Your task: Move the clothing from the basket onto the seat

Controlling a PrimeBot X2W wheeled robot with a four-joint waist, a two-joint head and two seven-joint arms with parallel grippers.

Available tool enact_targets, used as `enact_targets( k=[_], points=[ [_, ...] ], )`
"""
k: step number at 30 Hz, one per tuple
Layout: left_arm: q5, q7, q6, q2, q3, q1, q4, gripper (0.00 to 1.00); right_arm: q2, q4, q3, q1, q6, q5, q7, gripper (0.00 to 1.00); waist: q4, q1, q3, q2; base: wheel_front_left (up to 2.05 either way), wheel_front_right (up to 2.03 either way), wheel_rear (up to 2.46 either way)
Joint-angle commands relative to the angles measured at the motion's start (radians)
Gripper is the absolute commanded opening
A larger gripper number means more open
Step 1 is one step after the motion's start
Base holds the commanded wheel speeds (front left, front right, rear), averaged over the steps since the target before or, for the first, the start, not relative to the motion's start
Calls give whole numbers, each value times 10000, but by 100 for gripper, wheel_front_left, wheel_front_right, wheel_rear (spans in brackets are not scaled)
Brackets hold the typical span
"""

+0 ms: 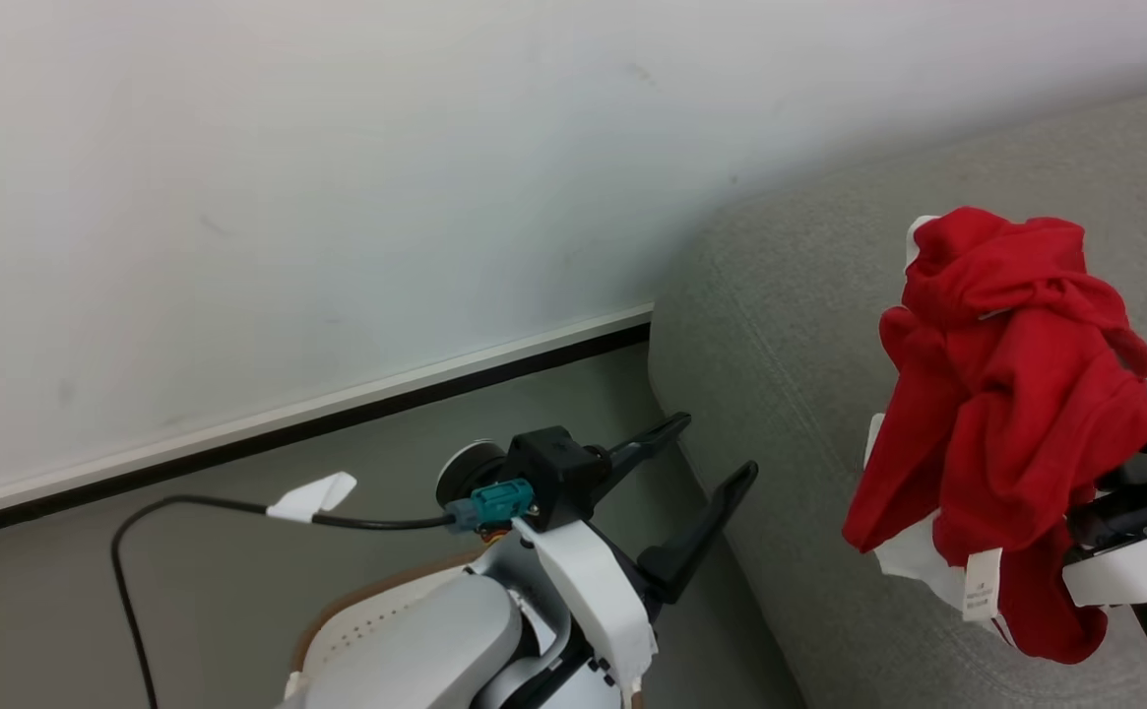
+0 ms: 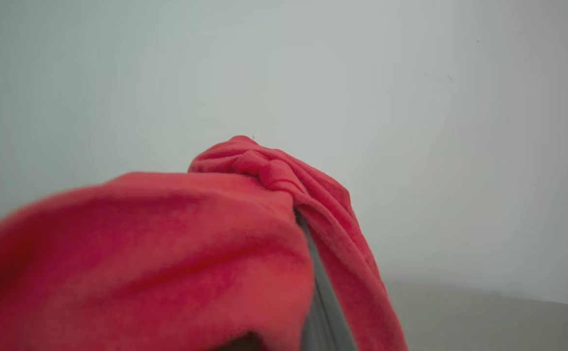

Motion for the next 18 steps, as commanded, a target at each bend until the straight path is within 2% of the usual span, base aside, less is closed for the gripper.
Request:
enact_targets(
  k=[1,11,18],
  points=[
    [146,-21,3,72,-6,-70,-43,100,57,-143,-112,178,-22,-144,-4,0,-203,0,121,0,0,0,0],
    [252,45,21,167,-70,-285,-201,100,102,-384,-426,-68,-22,-128,-4,0,-319,0,541,0,0,0,0],
    [469,371,-6,466,-129,-758,-610,100,-49,-451,-1012,-1122,-22,273,-4,0,-139,0,1584,0,0,0,0]
  ],
)
